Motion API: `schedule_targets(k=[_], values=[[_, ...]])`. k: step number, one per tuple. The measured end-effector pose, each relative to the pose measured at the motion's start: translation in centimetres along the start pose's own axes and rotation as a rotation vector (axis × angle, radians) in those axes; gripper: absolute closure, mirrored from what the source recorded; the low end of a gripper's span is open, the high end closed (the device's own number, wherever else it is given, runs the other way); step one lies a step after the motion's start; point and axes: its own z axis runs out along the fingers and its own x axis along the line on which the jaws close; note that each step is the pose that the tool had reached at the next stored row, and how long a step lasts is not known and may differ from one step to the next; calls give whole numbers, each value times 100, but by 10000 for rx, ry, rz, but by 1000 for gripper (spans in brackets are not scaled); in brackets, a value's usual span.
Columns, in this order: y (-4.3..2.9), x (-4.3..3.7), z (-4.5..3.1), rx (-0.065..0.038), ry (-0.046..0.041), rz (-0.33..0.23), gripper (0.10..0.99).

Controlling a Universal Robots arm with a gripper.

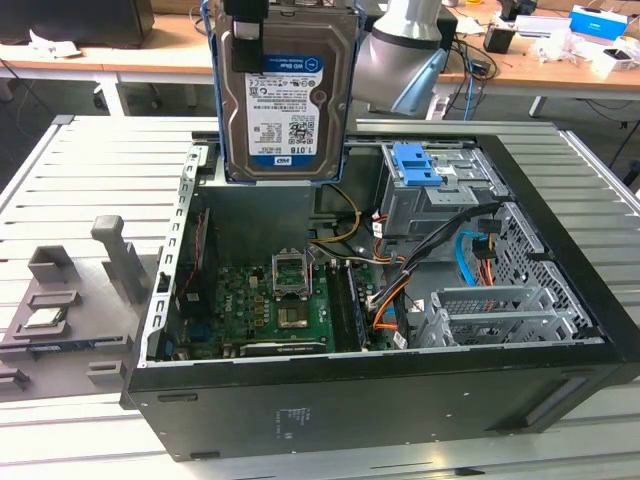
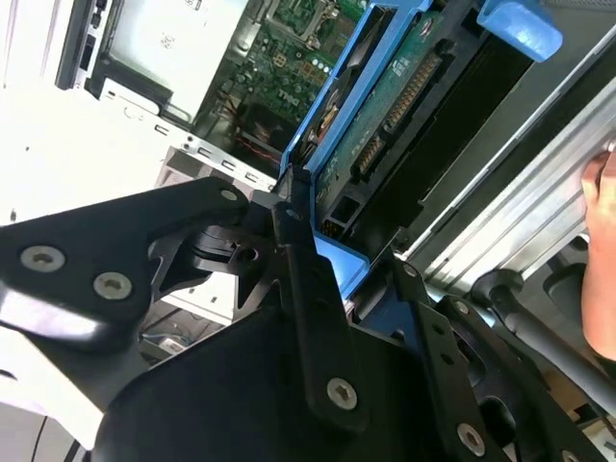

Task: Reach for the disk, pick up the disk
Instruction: 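Pick up the disk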

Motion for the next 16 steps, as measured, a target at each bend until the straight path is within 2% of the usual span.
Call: schedule_targets(k=[1, 2, 3, 4, 11, 16], values=[[1, 38, 2, 3, -152, -6, 718], [1, 68, 2, 9, -402, -20, 718], [2, 96, 3, 12, -586, -29, 718], [2, 118, 4, 14, -640, -32, 718], [6, 317, 10, 14, -657, -33, 718], [6, 397, 33, 15, -658, -33, 718]])
